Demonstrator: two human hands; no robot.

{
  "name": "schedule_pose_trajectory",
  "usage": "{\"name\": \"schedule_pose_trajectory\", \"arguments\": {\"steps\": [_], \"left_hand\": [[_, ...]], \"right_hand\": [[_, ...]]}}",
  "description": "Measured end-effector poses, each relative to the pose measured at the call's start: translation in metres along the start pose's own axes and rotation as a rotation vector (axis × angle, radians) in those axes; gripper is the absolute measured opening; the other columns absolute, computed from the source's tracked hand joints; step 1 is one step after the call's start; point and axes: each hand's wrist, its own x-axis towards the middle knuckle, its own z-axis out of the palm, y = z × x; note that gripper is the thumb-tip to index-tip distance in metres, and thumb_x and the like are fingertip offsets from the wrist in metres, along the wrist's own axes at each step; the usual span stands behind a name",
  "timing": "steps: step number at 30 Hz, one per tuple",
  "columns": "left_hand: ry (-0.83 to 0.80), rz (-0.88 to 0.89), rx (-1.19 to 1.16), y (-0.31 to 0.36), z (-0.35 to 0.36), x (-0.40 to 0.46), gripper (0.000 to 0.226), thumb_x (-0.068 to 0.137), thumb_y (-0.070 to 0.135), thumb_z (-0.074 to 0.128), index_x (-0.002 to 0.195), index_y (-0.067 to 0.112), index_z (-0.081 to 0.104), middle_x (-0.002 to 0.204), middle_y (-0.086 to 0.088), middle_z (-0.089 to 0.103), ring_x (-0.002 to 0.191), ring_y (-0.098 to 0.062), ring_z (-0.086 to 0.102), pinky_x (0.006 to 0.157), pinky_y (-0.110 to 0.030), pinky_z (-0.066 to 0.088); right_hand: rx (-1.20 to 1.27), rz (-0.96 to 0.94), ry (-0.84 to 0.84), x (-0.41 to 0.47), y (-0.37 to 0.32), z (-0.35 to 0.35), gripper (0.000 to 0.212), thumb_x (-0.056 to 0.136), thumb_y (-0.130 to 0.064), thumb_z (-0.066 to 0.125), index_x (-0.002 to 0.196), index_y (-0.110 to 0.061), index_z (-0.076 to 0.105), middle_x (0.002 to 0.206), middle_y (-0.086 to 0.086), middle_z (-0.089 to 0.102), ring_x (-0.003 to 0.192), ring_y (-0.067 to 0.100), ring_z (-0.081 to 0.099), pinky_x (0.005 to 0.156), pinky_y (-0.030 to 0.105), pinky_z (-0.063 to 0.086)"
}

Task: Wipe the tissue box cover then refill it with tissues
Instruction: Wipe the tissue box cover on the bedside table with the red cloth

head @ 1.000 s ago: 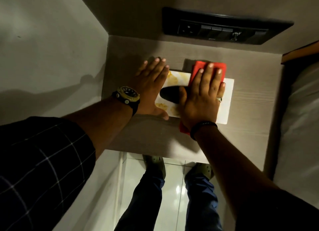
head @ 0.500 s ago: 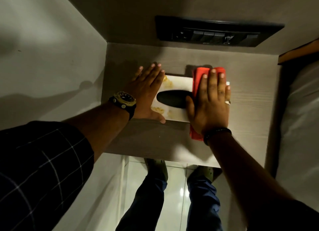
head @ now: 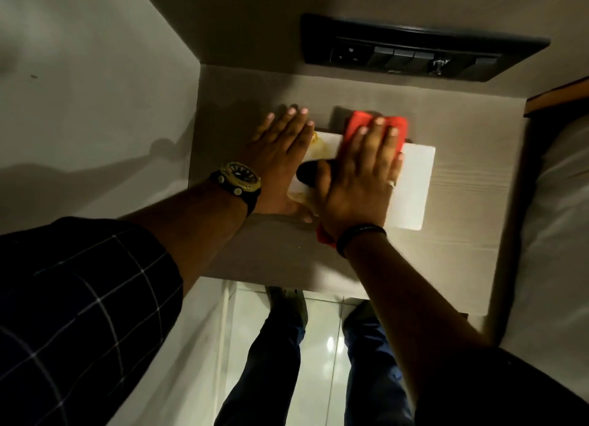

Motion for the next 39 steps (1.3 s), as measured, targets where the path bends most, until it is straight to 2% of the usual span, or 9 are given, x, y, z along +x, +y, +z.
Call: {"name": "schedule_pose_trajectory", "arguments": {"steps": [4,10,16,22,28,31,35,39], "left_hand": [[0.017,-0.014,-0.024,0.001,0.002,0.002,0.117,0.072,0.073,0.052,0.153,0.008,-0.004,0.162,-0.014,-0.006,0.149,-0.028,-0.008,0.118,-0.041,-0.011],[-0.044,0.005,-0.012,-0.001,-0.004,-0.001,0.139,0.057,0.09,0.05,0.152,0.007,-0.008,0.161,-0.014,-0.011,0.149,-0.029,-0.011,0.118,-0.043,-0.01],[-0.059,-0.006,-0.003,-0.001,-0.004,-0.001,0.146,0.051,0.092,0.053,0.15,0.008,-0.014,0.161,-0.013,-0.016,0.148,-0.028,-0.014,0.118,-0.042,-0.011],[-0.029,0.01,-0.015,-0.002,-0.001,-0.001,0.145,0.052,0.092,0.051,0.151,0.008,-0.014,0.161,-0.014,-0.016,0.148,-0.029,-0.015,0.119,-0.041,-0.011],[0.007,0.014,-0.03,-0.004,0.005,0.001,0.146,0.051,0.093,0.051,0.151,0.007,-0.011,0.161,-0.014,-0.014,0.148,-0.031,-0.014,0.117,-0.039,-0.014],[0.007,0.023,-0.028,-0.004,0.004,0.001,0.144,0.053,0.091,0.053,0.152,0.006,-0.007,0.161,-0.016,-0.009,0.148,-0.032,-0.01,0.116,-0.039,-0.013],[0.014,0.025,-0.033,-0.004,-0.001,-0.001,0.141,0.054,0.09,0.053,0.152,0.005,-0.002,0.161,-0.017,-0.004,0.149,-0.033,-0.006,0.116,-0.04,-0.01],[-0.01,0.024,-0.022,-0.003,-0.002,-0.001,0.142,0.054,0.093,0.049,0.152,0.006,-0.005,0.162,-0.015,-0.007,0.149,-0.03,-0.009,0.117,-0.041,-0.01]], "right_hand": [[-0.014,-0.151,-0.02,-0.001,-0.013,0.006,0.078,0.095,-0.054,0.028,0.154,-0.005,0.013,0.162,0.018,0.008,0.15,0.036,0.003,0.12,0.051,0.001],[-0.022,-0.307,-0.03,-0.003,0.027,-0.001,0.078,0.093,-0.055,0.032,0.153,-0.007,0.019,0.161,0.017,0.014,0.149,0.035,0.01,0.12,0.05,0.005],[-0.063,-0.152,0.004,-0.002,0.063,-0.014,0.078,0.095,-0.056,0.029,0.153,-0.006,0.02,0.161,0.019,0.013,0.149,0.037,0.009,0.12,0.05,0.005],[0.01,0.215,0.058,-0.005,0.056,-0.013,0.068,0.102,-0.046,0.023,0.154,-0.003,0.013,0.162,0.02,0.005,0.15,0.037,0.001,0.121,0.054,0.007],[-0.044,0.326,0.075,0.003,0.033,-0.005,0.07,0.102,-0.048,0.02,0.153,-0.001,0.011,0.162,0.021,0.002,0.149,0.04,-0.001,0.12,0.055,0.004],[-0.017,0.212,0.056,0.004,0.024,-0.002,0.069,0.102,-0.047,0.025,0.153,-0.002,0.015,0.162,0.02,0.006,0.149,0.041,0.001,0.12,0.055,0.003],[-0.009,-0.101,-0.001,0.0,0.009,-0.001,0.069,0.1,-0.045,0.029,0.154,-0.005,0.015,0.162,0.018,0.007,0.149,0.039,0.002,0.118,0.048,-0.005],[-0.043,-0.393,-0.098,0.001,0.028,-0.006,0.068,0.099,-0.046,0.029,0.153,-0.006,0.018,0.161,0.019,0.012,0.149,0.037,0.007,0.12,0.05,0.003]]}}
